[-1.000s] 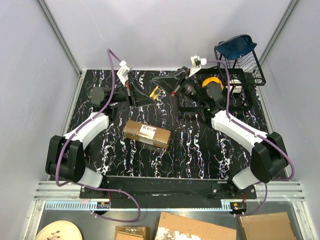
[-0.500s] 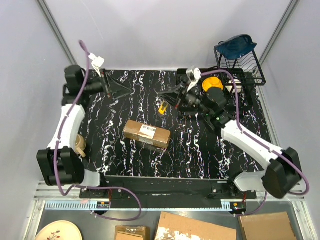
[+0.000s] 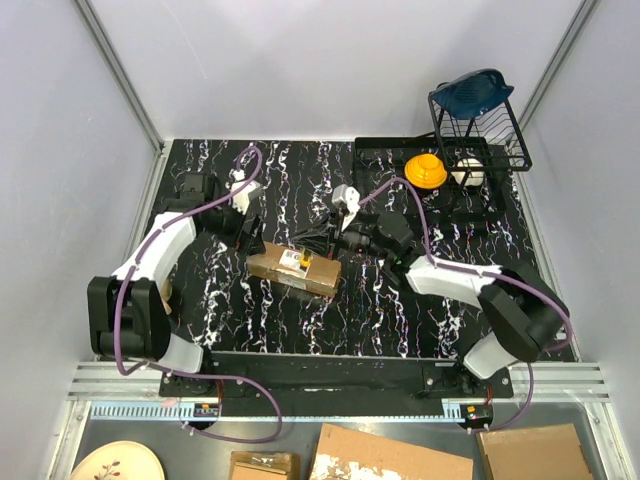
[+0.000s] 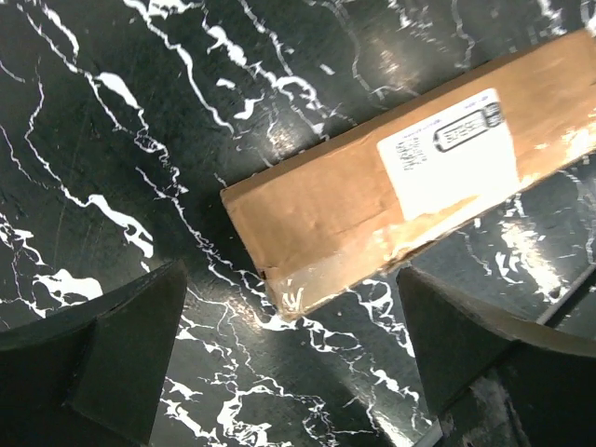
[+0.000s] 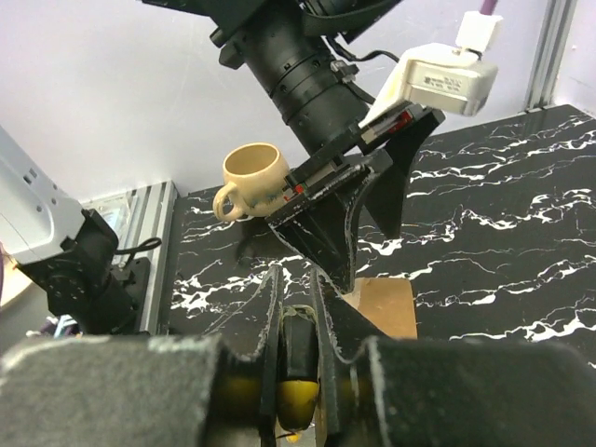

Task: Unpack the express box
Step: Cut the express box at the center of the board.

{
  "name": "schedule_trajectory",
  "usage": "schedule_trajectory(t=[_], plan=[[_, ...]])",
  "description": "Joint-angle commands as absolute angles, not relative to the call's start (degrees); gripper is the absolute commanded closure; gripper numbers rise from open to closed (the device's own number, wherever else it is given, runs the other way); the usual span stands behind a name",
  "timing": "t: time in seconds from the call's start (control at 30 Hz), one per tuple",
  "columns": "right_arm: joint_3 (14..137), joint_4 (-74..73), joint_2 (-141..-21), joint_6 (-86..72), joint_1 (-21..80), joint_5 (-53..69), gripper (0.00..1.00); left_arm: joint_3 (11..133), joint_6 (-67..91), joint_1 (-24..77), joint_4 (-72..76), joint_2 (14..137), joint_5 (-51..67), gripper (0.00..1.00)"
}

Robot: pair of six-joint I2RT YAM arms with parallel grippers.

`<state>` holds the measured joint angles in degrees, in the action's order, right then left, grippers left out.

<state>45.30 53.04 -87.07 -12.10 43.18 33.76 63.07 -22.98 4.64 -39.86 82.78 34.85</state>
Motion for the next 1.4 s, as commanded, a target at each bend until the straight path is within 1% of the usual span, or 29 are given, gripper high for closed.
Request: schedule_trajectory(t=[0.0, 0.23, 0.27, 0.47, 0.97, 1.37], plan=[[47.28, 67.14, -92.18, -8.88, 44.12, 36.39, 1.00, 62.40, -28.21, 4.31, -37.79, 84.81, 29.88, 0.01], [49.66, 68.38, -99.05, -0.35, 47.98, 33.93, 1.00, 62.57, -31.37, 4.92, -39.19, 86.57, 32.34, 0.01], [50.18, 68.47, -100.36, 3.13, 48.42, 33.23, 1.00, 63.62, -31.64, 5.10, -39.72, 86.83, 32.26, 0.01], [52.82, 68.03, -103.88, 6.68, 49.57, 33.84, 1.00, 66.27, -31.47, 5.36, -40.96, 90.26, 33.22, 0.01], [54.49, 72.68, -109.25, 5.71, 50.01, 34.80, 1.00, 64.95, -31.11, 5.36, -37.27, 94.39, 31.91, 0.01], [53.44, 75.67, -107.67, 1.14, 50.01, 34.80, 1.00, 65.48, -31.73, 5.36, -37.27, 96.41, 30.85, 0.09]])
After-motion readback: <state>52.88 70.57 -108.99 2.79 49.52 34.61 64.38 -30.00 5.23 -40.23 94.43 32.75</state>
